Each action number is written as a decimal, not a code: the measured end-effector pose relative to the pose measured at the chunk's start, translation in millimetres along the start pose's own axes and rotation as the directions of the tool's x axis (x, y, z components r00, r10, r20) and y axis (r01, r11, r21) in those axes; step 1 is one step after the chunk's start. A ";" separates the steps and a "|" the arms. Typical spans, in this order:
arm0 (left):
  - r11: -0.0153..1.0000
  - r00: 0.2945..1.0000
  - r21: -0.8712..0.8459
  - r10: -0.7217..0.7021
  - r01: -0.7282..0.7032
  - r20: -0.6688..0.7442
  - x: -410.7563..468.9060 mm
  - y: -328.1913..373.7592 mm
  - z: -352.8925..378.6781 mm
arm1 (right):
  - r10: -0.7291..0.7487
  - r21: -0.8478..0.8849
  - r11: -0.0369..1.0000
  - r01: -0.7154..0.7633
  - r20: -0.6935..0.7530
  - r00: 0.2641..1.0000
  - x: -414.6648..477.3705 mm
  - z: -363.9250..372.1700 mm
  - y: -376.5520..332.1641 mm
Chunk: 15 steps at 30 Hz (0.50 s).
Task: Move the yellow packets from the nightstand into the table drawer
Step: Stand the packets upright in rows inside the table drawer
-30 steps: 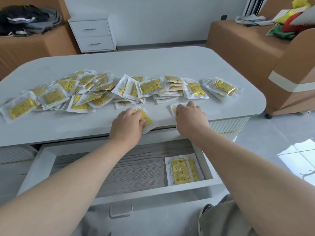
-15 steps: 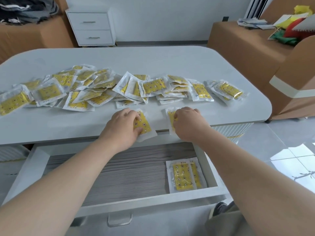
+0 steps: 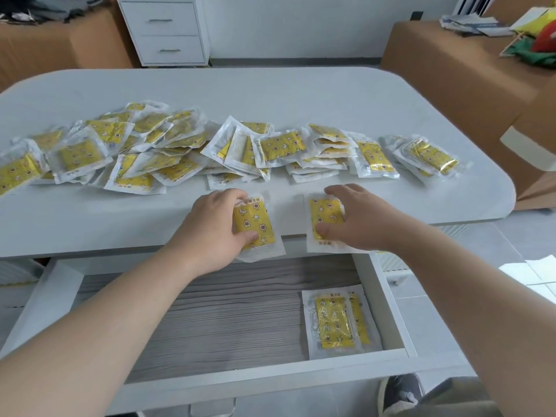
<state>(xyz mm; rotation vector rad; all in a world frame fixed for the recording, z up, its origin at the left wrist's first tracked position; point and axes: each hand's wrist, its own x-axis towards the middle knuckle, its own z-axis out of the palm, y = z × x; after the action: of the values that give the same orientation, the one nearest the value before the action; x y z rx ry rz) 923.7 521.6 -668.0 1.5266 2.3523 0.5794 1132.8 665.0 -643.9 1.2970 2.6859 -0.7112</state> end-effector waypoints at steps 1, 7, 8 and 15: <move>1.000 1.000 0.001 -0.004 0.004 -0.012 0.3 0.4 0.1 | 0.001 -0.008 1.000 -0.001 -0.002 1.000 0.3 0.5 -1.1; 0.998 0.998 0.022 -0.055 0.055 0.001 -2.7 1.9 -4.2 | 0.031 -0.027 0.999 -0.031 -0.007 1.000 -0.2 3.5 -7.4; 0.999 0.999 0.022 -0.046 0.046 -0.001 -4.7 2.4 -4.3 | 0.033 -0.019 0.999 -0.034 -0.023 0.999 -1.5 4.0 -8.2; 0.998 1.000 -0.059 -0.001 0.002 0.014 -16.9 7.4 -1.5 | -0.053 -0.017 0.999 0.051 -0.163 0.985 -8.9 5.5 -13.1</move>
<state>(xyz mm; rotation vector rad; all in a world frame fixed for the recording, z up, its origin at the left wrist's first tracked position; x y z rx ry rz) 935.9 508.5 -663.0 1.4980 2.3048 0.6305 1127.9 649.1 -641.6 1.3425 2.8569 -0.6171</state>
